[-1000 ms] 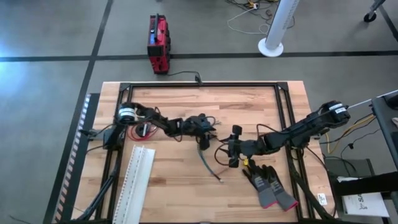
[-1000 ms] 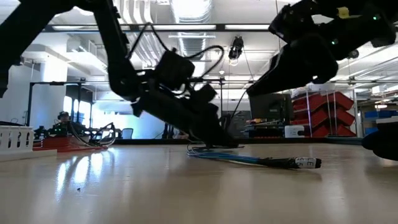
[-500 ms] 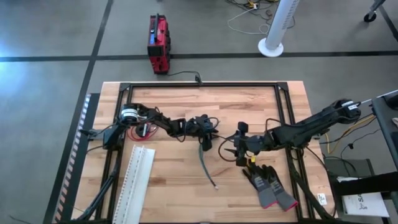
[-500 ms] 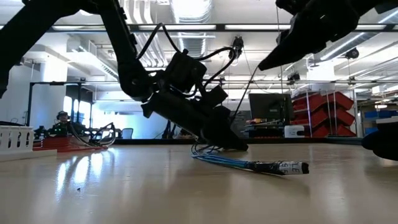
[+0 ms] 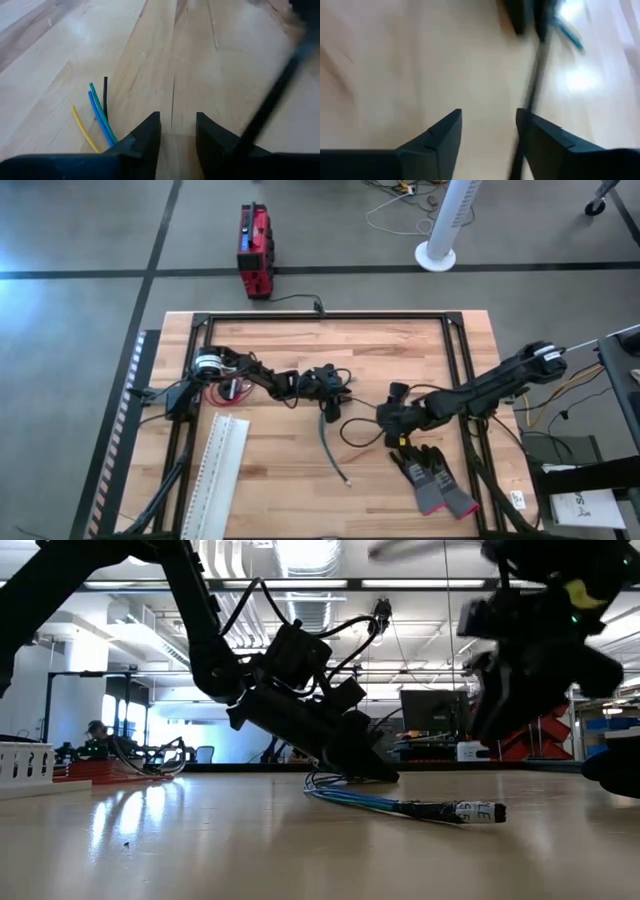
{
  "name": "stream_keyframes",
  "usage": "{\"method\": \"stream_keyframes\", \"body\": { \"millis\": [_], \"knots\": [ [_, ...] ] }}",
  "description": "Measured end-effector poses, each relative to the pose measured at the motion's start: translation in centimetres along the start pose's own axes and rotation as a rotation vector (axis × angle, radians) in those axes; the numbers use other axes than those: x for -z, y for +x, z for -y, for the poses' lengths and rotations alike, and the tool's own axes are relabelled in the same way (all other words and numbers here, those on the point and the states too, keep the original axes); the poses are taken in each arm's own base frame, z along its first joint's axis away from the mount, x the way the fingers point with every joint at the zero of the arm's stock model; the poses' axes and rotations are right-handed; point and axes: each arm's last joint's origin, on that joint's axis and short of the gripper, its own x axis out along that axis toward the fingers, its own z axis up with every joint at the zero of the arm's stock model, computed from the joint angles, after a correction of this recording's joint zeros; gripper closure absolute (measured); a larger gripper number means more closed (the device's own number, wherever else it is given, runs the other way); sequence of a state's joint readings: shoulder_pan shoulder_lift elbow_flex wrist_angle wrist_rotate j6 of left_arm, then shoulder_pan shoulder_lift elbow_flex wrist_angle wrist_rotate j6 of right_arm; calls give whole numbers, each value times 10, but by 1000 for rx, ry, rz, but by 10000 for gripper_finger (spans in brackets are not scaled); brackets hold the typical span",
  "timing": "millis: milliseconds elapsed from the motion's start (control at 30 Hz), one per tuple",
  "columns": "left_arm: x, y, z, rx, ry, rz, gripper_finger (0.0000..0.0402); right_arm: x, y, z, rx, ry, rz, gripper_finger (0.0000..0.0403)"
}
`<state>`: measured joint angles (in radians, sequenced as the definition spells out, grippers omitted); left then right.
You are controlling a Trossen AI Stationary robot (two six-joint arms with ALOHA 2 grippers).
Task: Ziptie cables
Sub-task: Wrap the cable wires with black zip tie
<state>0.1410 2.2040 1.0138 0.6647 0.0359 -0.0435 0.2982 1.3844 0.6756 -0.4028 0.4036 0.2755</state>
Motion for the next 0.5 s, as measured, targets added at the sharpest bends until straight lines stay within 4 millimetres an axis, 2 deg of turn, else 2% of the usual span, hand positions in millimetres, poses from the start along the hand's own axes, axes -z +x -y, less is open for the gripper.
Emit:
{"method": "stream_keyframes", "body": {
  "millis": [133,267,400,500],
  "knots": [
    [0,0,0,0,13,1,303,4,-15,14,259,-17,-175,250],
    [-1,0,0,0,20,8,303,-10,-39,25,455,-32,-169,241],
    [-2,0,0,0,28,16,303,-34,-53,26,450,-8,-62,225],
    [-2,0,-1,-1,30,16,303,-46,-53,21,376,-50,-2,238]
  ]
}}
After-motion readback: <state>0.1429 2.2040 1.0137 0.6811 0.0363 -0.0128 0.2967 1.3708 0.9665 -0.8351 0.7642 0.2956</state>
